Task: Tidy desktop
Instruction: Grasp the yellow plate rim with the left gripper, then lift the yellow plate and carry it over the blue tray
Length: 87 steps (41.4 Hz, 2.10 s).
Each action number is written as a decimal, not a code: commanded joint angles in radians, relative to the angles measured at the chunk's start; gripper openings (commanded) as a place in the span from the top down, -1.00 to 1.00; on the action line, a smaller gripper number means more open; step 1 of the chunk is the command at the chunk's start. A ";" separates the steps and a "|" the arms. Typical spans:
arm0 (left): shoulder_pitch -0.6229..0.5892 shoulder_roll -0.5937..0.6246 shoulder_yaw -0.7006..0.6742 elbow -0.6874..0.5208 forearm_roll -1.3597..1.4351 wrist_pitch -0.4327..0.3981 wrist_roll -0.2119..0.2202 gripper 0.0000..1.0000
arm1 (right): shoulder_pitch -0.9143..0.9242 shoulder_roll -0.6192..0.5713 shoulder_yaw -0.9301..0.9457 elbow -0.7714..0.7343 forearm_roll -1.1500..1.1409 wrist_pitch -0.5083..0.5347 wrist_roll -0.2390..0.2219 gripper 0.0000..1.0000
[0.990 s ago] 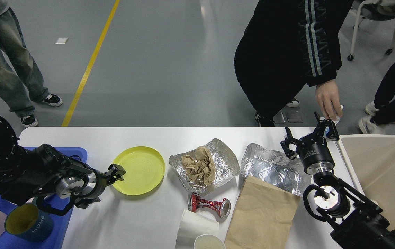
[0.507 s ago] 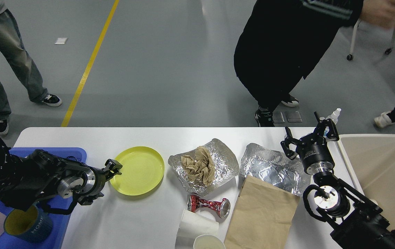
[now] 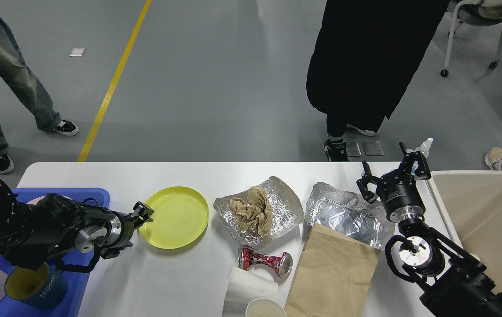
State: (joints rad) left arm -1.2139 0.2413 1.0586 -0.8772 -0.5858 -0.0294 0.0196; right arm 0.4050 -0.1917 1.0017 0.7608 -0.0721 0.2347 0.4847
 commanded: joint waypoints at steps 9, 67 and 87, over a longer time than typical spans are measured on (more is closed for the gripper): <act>0.000 -0.004 -0.009 0.001 0.099 -0.009 0.000 -0.22 | 0.000 0.000 0.000 0.000 0.000 0.000 0.000 -1.00; 0.002 0.001 -0.008 -0.002 0.136 -0.136 0.032 1.00 | 0.000 0.000 0.000 0.000 0.000 0.000 0.000 -1.00; -0.246 0.098 0.081 -0.186 0.136 -0.279 0.109 1.00 | 0.000 0.000 0.000 0.000 0.000 0.000 0.000 -1.00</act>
State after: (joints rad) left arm -1.3362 0.3018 1.0814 -0.9750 -0.4492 -0.2652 0.1136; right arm 0.4050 -0.1917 1.0017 0.7608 -0.0722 0.2347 0.4847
